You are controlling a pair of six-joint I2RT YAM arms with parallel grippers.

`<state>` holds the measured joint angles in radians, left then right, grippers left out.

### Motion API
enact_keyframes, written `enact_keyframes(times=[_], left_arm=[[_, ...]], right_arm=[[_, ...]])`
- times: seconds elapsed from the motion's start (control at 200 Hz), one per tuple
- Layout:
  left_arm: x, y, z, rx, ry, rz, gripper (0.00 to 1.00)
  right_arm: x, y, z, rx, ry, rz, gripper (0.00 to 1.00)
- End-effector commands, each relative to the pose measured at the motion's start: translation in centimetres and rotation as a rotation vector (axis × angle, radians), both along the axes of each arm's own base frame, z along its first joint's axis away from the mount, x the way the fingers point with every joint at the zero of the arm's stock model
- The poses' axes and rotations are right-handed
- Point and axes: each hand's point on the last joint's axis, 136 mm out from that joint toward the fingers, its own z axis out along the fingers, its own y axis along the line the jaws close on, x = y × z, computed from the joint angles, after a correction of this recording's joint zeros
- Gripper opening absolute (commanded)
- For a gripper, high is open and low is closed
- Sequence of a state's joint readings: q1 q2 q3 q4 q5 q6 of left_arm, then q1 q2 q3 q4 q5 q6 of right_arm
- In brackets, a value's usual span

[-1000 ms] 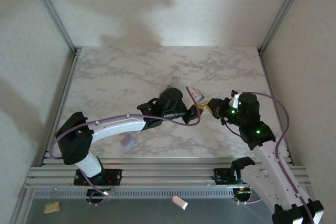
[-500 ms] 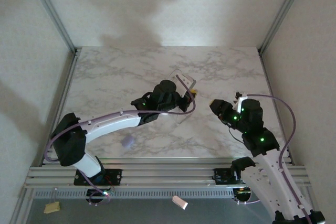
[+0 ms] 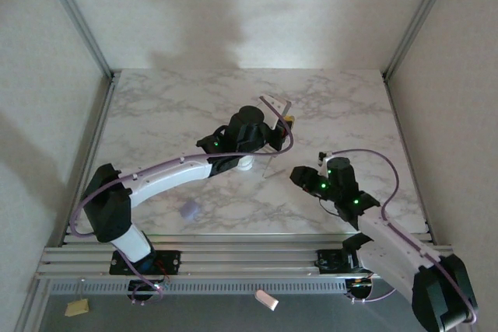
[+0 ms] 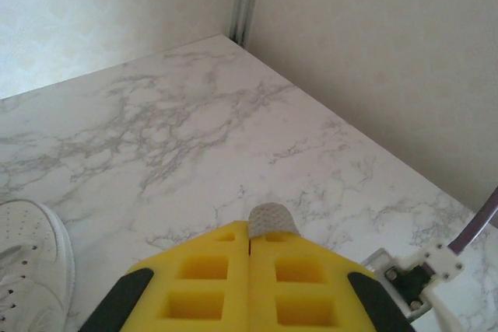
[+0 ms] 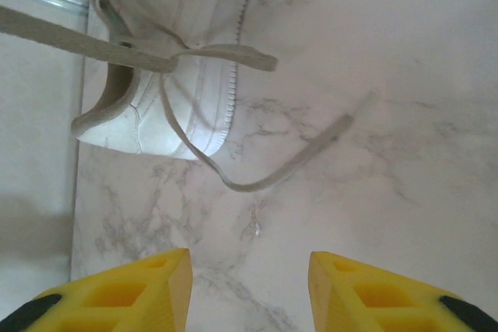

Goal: Tie the shoes

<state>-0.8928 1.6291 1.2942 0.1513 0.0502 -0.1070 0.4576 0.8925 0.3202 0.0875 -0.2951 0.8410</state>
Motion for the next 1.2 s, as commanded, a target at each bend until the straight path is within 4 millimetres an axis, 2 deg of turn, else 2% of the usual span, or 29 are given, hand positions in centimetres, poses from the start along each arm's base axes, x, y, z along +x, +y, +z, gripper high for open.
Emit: enact_keyframes(times=[0.0,0.19,0.475,0.686,0.971,1.196], left_arm=[[1.2,0.5,0.5,-0.013,0.010,0.051,0.00],[1.7,0.8,1.0,-0.029,0.007,0.072,0.00],[2.2,0.9,1.5,-0.046,0.007,0.080,0.00],[2.3,1.2,1.9,-0.054,0.005,0.085,0.00],[2.3,1.3,2.1,-0.060,0.006,0.078,0.00],[2.4,1.4,2.2,-0.064,0.008,0.080,0.00]], right_arm=[[2.4,1.8,2.9,0.020,-0.259,0.055,0.50],[3.5,5.1,3.4,0.020,-0.428,0.132,0.56],[6.1,5.5,2.9,0.007,-0.440,0.058,0.67],[7.6,6.0,1.8,-0.048,-0.462,0.058,0.67],[8.8,5.9,1.7,-0.152,-0.490,0.060,0.64],[8.8,5.2,-0.7,-0.215,-0.421,0.047,0.53]])
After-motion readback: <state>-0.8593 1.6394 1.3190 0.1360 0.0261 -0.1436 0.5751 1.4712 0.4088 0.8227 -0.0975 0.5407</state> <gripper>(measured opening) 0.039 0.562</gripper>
